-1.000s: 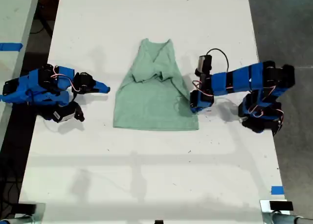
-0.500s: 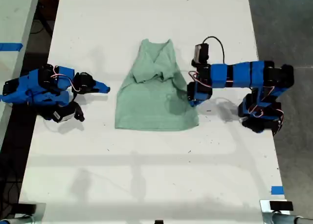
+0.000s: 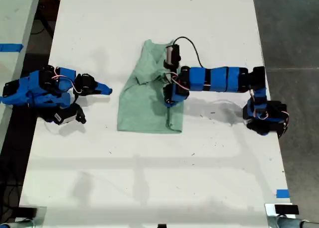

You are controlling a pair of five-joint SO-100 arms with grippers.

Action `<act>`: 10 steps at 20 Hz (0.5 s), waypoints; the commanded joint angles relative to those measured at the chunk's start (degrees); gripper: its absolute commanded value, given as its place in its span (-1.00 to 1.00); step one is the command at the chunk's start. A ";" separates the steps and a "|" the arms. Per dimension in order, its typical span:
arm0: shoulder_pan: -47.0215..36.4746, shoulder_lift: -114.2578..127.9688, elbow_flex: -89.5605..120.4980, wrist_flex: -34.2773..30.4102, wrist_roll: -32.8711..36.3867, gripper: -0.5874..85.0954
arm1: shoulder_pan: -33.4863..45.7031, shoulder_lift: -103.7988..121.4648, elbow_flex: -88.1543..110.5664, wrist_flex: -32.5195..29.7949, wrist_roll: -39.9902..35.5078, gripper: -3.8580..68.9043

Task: Fold t shirt

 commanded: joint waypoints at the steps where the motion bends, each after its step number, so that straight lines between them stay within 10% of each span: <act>1: 0.09 0.44 0.35 0.00 -0.88 -0.99 | -0.79 -3.16 -4.04 -4.92 -2.37 -0.85; 10: 0.00 0.44 0.35 0.00 -0.88 -0.99 | -2.29 12.22 -3.87 4.75 -3.16 -0.30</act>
